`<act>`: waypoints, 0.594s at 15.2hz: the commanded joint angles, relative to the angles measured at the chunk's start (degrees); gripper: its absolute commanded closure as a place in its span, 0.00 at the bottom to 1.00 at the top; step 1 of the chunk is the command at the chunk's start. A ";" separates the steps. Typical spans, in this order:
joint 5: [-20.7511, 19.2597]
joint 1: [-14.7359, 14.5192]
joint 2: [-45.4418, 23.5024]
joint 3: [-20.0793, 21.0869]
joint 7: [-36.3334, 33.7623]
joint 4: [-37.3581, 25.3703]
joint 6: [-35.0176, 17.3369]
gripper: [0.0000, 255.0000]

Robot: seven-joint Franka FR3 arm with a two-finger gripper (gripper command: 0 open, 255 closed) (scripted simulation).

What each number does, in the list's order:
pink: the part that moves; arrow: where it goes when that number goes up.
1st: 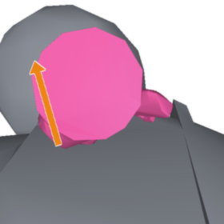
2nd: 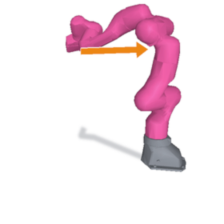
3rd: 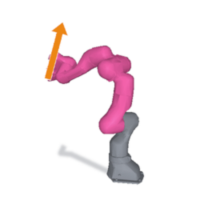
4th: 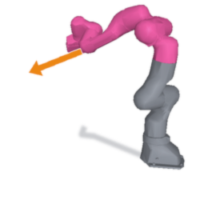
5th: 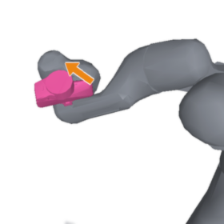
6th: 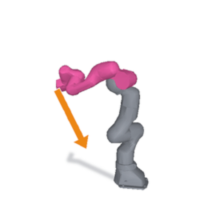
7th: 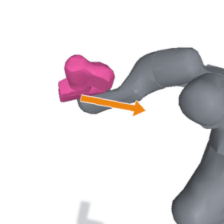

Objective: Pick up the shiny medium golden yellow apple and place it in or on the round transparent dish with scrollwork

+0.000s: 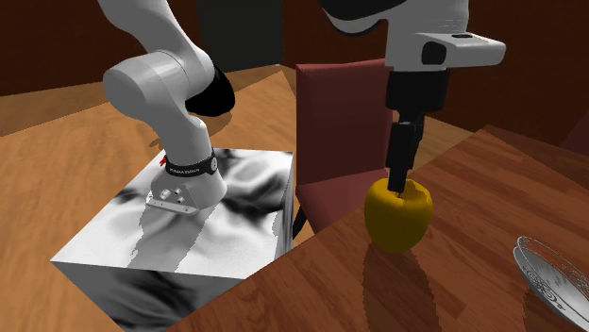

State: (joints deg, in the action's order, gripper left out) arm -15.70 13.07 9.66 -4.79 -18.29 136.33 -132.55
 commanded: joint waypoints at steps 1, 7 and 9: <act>-0.04 0.02 -0.04 -0.02 -0.03 0.15 -0.22 0.00; -0.04 0.02 -0.04 -0.02 -0.03 0.14 -0.22 1.00; -0.04 0.02 -0.04 -0.02 -0.03 0.14 -0.22 1.00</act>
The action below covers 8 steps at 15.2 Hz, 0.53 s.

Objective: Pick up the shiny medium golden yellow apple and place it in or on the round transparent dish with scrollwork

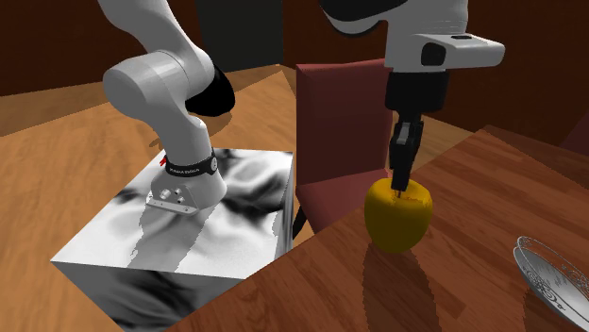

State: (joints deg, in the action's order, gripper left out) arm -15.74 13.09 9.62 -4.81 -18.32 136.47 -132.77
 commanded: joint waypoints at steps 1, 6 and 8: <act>0.00 0.00 0.00 0.00 0.00 0.00 0.00 1.00; 0.00 0.00 0.00 0.00 0.00 0.00 0.00 1.00; 0.15 -0.04 0.42 0.02 0.20 -0.38 0.78 1.00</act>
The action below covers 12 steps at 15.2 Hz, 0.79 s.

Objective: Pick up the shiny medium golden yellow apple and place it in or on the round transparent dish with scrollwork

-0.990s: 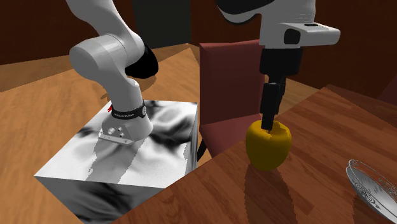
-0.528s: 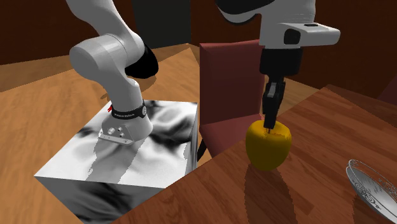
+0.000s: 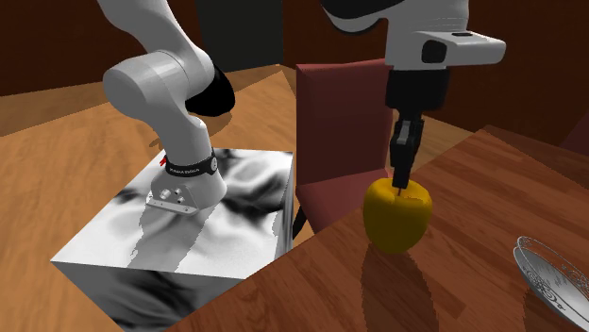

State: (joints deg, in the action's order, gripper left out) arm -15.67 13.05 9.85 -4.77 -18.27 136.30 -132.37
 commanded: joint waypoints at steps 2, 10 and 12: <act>0.36 -0.08 0.96 0.02 0.53 -1.05 1.98 1.00; 1.33 -0.37 3.54 0.20 1.95 -4.84 8.25 1.00; 1.54 -0.43 4.05 0.25 2.27 -5.90 9.80 1.00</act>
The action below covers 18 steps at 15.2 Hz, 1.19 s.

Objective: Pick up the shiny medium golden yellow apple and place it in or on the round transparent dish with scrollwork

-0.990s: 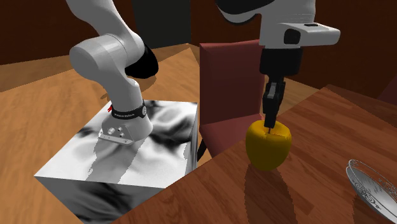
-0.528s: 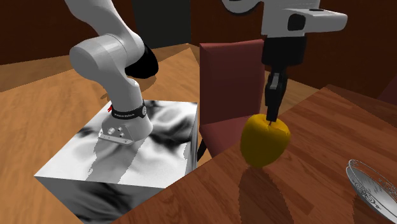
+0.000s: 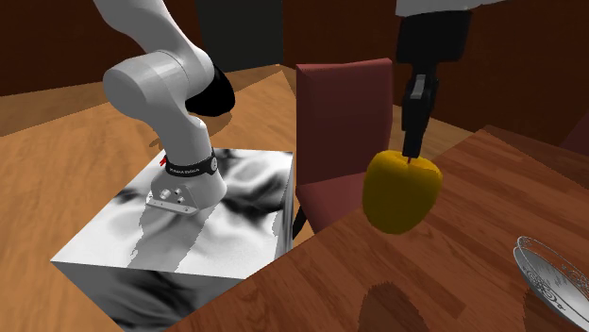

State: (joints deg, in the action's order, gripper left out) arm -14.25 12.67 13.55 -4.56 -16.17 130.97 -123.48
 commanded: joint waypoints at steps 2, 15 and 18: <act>0.32 -0.10 0.80 0.09 0.50 -1.68 2.46 1.00; 1.95 -0.18 -6.32 -0.29 3.38 -17.80 11.12 1.00; 2.82 0.01 -12.85 -0.66 4.75 -27.09 13.70 1.00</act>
State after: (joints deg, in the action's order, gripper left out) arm -11.72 12.59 2.95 -5.07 -11.98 107.19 -110.74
